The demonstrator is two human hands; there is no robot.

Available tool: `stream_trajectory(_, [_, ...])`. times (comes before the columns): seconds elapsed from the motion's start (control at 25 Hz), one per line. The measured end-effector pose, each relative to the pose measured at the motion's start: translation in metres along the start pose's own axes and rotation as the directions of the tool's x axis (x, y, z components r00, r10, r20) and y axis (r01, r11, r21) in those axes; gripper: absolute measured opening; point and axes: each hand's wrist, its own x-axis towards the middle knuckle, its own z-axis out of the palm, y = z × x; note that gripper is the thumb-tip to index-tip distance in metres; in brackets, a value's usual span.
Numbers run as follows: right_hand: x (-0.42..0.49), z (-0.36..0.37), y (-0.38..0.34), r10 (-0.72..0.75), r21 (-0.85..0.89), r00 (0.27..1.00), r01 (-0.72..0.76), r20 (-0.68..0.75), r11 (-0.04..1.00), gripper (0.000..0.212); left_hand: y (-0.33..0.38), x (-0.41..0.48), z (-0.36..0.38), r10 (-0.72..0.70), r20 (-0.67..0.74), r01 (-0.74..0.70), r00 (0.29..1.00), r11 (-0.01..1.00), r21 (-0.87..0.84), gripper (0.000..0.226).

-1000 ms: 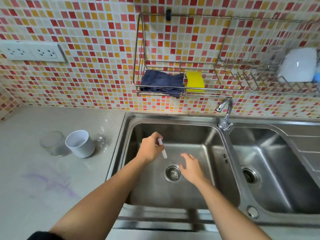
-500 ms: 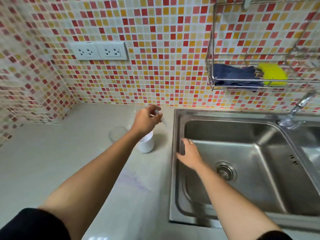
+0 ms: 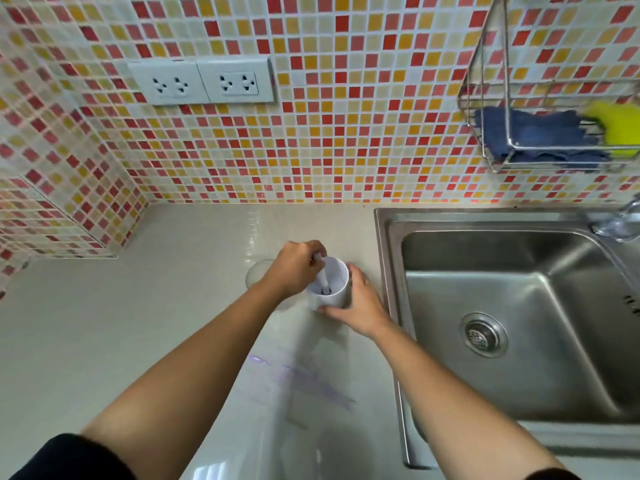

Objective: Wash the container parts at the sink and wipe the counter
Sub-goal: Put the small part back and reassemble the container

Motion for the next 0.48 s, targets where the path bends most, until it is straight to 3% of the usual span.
stream_trajectory(0.24, [0.003,0.006,-0.001,0.009,0.105,1.0,-0.011,0.023,0.994,0.089,-0.01,0.007,0.004,0.102,0.079,-0.104,0.992,0.994,0.025,0.02])
stream_trajectory(0.48, [0.017,-0.014,0.001,-0.041,0.023,0.976,0.037,0.215,0.999,0.087,-0.001,0.013,-0.005,0.236,0.282,-0.281,0.93,0.951,0.131,0.023])
